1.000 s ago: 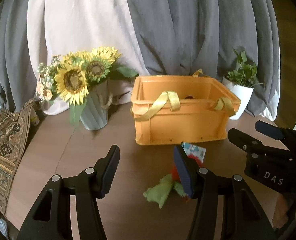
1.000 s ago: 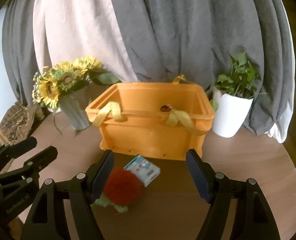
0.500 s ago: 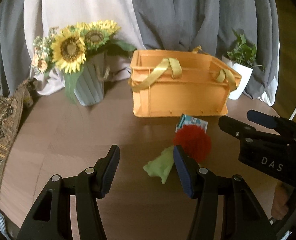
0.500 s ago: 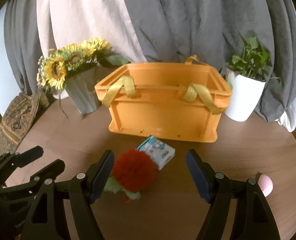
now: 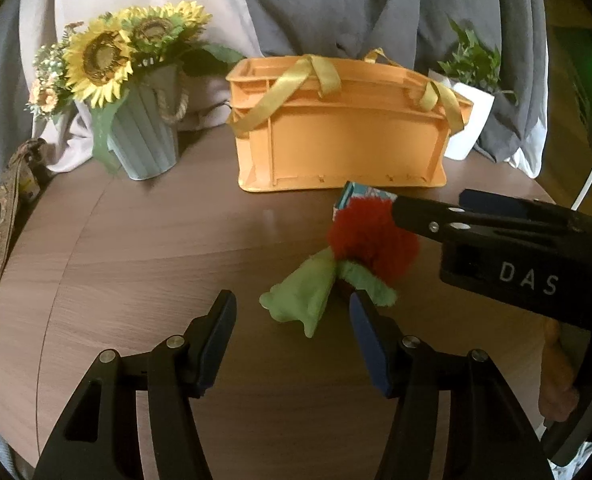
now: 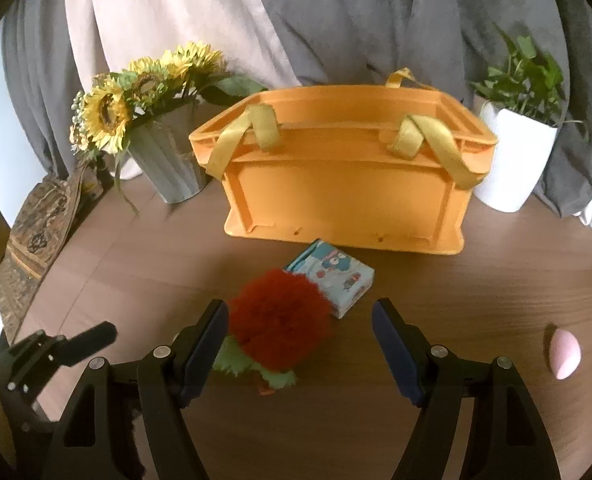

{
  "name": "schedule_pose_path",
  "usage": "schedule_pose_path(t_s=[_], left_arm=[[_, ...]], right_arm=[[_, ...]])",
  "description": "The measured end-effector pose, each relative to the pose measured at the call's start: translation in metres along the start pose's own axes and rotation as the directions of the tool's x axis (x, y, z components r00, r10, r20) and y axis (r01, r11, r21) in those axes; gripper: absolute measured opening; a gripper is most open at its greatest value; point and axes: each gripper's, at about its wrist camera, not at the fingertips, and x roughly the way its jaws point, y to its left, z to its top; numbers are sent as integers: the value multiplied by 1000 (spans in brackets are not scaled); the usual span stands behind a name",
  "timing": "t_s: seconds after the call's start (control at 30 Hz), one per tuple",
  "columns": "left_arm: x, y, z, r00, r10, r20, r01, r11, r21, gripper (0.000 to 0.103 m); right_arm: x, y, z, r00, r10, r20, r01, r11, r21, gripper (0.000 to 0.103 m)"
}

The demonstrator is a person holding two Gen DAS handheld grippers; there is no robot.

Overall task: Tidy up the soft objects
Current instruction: 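Grasp the green plush with the left tool while the right tool grasps the red pompom toy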

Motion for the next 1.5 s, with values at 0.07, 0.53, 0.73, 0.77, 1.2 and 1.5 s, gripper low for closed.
schedule_pose_path(t_s=[0.07,0.53,0.73,0.77,1.2,1.5], left_arm=[[5,0,0,1000,0,-4,0,1000,8,58],[42,6,-5,999,-24,-47,22,999,-29,58],[51,10,-4,998,-48,-38,46,998,-46,58],[52,11,-3,998,-53,-35,51,997,-50,58],[58,8,-3,998,-59,-25,57,997,-47,51],[52,16,-7,999,-47,-25,44,993,-105,50]], right_arm=[[9,2,-1,1000,18,-18,-18,1000,4,75],[53,-2,-3,993,69,-98,-63,996,60,75],[71,0,-3,987,97,-128,-88,993,77,74],[73,0,-3,986,102,-131,-93,993,80,74],[93,2,-9,971,155,-183,-138,985,99,46],[87,-1,-10,978,125,-169,-113,990,80,40]])
